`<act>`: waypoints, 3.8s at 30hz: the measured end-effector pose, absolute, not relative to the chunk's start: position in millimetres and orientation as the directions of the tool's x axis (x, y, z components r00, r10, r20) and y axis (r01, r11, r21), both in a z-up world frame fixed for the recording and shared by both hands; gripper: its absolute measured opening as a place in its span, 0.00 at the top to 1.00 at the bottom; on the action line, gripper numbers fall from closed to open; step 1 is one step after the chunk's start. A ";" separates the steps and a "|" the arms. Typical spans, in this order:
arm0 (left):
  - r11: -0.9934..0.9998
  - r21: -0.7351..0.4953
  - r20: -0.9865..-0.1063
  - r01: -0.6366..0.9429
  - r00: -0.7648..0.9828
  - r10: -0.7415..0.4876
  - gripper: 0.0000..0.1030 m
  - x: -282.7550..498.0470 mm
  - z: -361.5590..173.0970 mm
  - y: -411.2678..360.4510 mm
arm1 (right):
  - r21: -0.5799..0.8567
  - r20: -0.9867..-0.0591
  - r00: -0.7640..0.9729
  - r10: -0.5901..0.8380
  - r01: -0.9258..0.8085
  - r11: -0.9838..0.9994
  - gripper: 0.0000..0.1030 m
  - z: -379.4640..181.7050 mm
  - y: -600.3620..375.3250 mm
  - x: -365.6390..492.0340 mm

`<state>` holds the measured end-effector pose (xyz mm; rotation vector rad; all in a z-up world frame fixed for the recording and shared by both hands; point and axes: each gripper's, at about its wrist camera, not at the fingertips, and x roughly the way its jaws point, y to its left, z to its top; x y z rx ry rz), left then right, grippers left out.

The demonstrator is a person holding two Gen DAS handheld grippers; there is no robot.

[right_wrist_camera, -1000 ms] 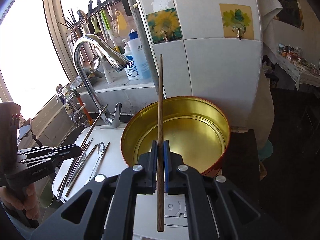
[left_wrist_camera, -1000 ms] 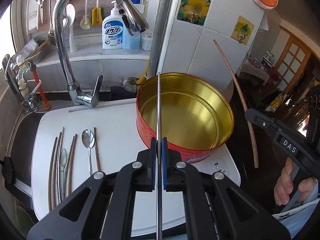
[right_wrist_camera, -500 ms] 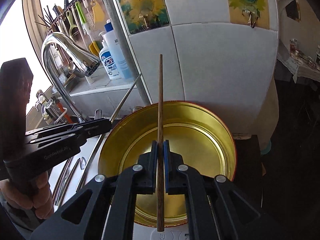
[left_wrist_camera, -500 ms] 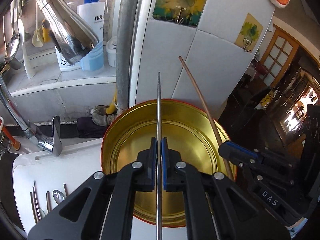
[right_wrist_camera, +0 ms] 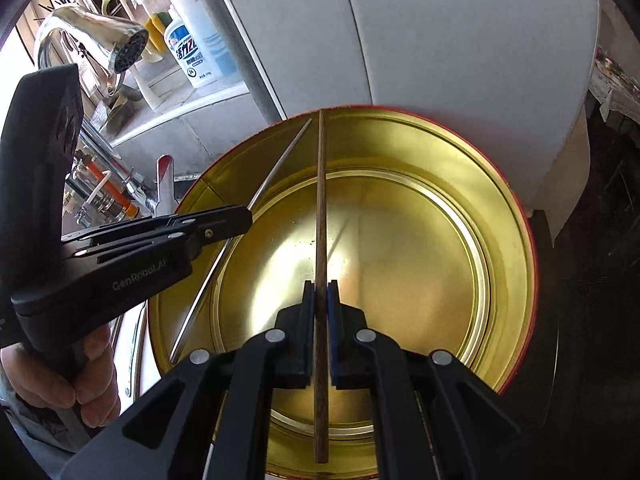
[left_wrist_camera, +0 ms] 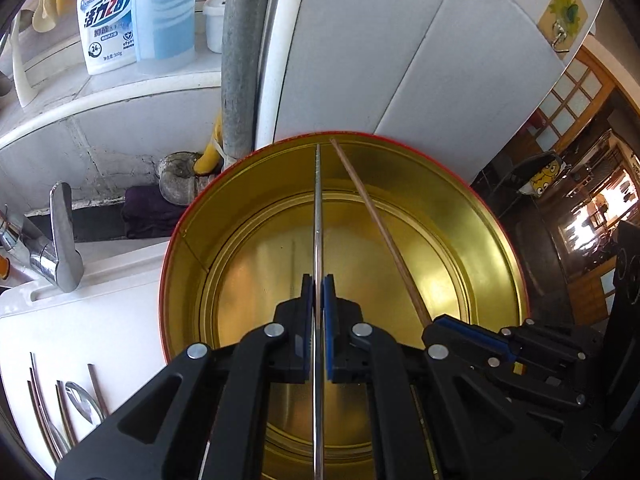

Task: Organize utensils
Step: 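Lift both held chopsticks and carry them over the red tin, then open both tools to drop the chopsticks into the red tin, then move both open tools back over the remaining utensils on the board, then close the left tool on a wooden chopstick while the right tool grasps another wooden chopstick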

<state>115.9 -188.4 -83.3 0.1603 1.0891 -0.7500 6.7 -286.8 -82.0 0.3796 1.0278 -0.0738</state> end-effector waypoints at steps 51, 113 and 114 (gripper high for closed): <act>0.982 -0.144 -0.866 0.122 0.465 -0.184 0.26 -14.9 -56.2 75.9 | 0.295 -0.692 0.701 0.174 0.054 0.954 0.09 -13.5 -202.8 -65.0; 0.860 -0.129 -0.779 0.493 0.486 -0.396 0.95 40.6 -62.6 149.8 | 0.050 -0.793 0.608 -0.034 0.121 0.991 0.94 -60.5 -32.2 -40.7; 0.857 -0.128 -0.769 0.500 0.495 -0.404 0.95 35.7 -54.1 143.6 | 0.056 -0.781 0.623 -0.029 0.117 0.992 0.94 -54.1 -36.9 -45.1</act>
